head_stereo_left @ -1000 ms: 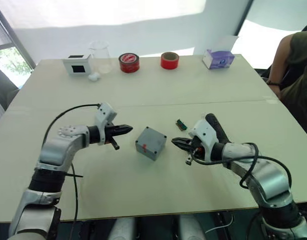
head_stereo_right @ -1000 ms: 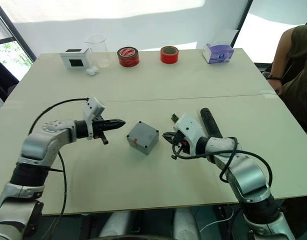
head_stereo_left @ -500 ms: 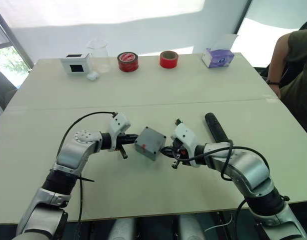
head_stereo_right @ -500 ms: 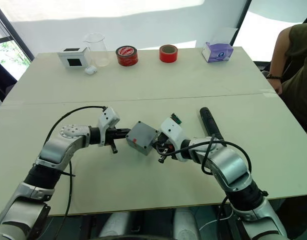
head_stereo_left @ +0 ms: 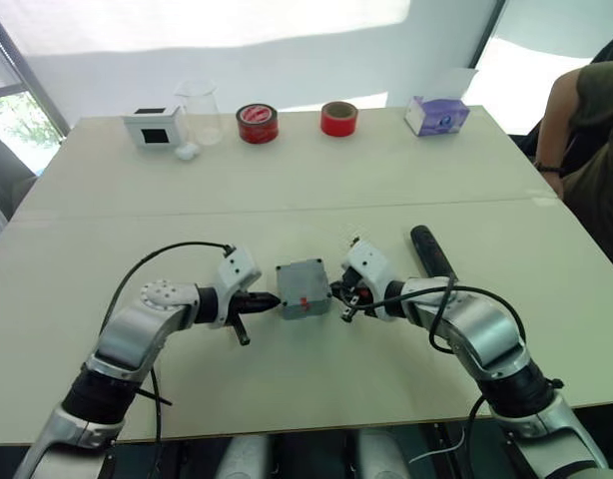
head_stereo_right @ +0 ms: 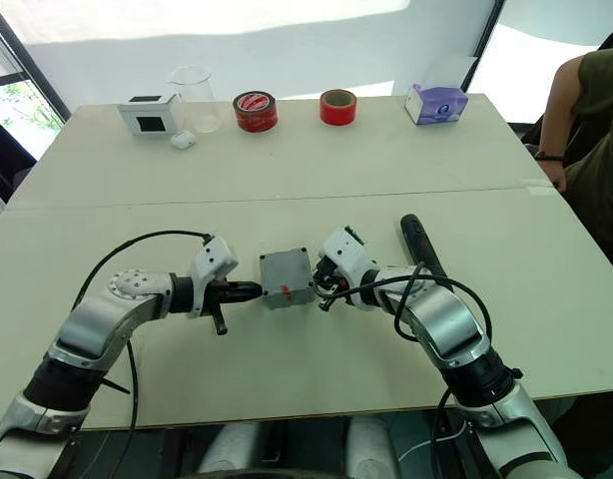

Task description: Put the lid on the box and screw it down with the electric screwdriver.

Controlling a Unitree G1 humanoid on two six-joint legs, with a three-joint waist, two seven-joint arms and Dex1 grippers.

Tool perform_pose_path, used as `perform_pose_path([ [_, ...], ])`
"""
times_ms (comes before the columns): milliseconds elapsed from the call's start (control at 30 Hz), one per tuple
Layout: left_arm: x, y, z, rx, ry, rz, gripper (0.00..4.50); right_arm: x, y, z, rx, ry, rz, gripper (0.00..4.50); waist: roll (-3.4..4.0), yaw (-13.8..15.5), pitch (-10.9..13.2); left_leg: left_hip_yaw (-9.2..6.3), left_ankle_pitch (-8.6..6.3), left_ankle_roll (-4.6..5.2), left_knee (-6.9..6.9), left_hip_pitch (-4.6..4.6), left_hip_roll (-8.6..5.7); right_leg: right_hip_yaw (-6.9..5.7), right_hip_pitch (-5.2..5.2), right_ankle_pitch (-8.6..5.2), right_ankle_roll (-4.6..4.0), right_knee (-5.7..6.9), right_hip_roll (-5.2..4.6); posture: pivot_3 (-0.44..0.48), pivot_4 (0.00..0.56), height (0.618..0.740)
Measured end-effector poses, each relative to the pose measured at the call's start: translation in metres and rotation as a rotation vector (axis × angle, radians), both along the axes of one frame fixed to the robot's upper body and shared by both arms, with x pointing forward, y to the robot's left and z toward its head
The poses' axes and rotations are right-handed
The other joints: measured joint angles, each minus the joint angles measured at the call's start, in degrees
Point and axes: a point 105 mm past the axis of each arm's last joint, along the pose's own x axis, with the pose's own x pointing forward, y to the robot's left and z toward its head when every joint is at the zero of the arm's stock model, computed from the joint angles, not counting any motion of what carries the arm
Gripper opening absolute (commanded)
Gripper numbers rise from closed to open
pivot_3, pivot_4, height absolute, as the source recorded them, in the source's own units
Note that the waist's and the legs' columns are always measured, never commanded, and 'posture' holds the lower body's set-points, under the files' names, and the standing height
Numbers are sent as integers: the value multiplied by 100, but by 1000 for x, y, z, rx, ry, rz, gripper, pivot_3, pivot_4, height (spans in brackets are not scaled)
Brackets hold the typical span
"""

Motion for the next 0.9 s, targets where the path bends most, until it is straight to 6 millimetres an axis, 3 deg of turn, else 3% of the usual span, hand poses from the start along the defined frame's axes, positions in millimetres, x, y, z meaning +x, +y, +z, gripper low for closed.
perform_pose_path([
  [333,3,1,-1,-2,4,38,0,0,2,2,5,-13,8,81,0,-1,0,-1,0,0,0,0,0,-1,0,0,0,0,0,0,150,740],
  [900,13,7,9,-18,-37,89,0,-14,0,-13,-34,54,40,81,0,-2,0,0,0,0,0,0,0,-1,-1,0,0,-1,1,0,150,740],
])
